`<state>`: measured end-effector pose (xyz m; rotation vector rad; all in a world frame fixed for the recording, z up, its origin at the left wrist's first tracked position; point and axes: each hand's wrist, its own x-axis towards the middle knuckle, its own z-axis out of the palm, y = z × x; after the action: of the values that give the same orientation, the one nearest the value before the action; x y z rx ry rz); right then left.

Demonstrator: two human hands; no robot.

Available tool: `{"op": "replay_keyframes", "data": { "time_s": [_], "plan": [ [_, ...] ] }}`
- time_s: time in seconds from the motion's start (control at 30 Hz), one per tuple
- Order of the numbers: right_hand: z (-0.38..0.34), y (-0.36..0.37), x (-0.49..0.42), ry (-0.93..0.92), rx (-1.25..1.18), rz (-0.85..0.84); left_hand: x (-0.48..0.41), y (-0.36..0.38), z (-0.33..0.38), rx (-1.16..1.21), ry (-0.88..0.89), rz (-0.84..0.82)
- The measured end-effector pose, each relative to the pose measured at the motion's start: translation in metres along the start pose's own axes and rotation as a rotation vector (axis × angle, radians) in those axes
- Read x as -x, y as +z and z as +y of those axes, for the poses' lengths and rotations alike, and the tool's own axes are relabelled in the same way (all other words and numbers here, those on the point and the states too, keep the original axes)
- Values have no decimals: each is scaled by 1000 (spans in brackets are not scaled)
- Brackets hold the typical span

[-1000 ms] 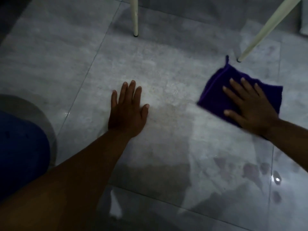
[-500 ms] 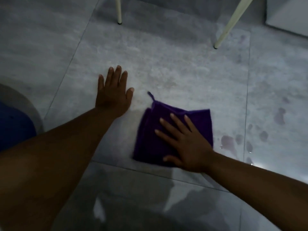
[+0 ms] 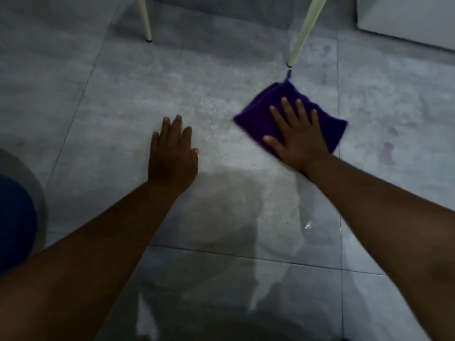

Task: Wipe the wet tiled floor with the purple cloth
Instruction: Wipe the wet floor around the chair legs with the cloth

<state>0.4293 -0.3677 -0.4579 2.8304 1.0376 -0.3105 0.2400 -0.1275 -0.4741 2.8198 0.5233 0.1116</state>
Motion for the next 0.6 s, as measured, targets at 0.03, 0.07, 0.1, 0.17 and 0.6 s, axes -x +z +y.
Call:
{"op": "replay_keyframes", "data": {
  "time_s": [0.03, 0.07, 0.1, 0.17, 0.6],
  "plan": [
    [-19, 1, -1, -36, 9, 8, -1, 0, 3, 3, -10, -2],
    [-38, 4, 4, -115, 17, 14, -1, 0, 4, 6, -20, -7],
    [-55, 8, 17, -227, 22, 16, -2, 1, 5, 5, -24, -13],
    [-74, 19, 64, -481, 25, 9, -1, 1, 2, -4, -16, -36],
    [140, 24, 145, -183, 74, -139, 7, 3, 4, -52, 5, -47]
  ]
}}
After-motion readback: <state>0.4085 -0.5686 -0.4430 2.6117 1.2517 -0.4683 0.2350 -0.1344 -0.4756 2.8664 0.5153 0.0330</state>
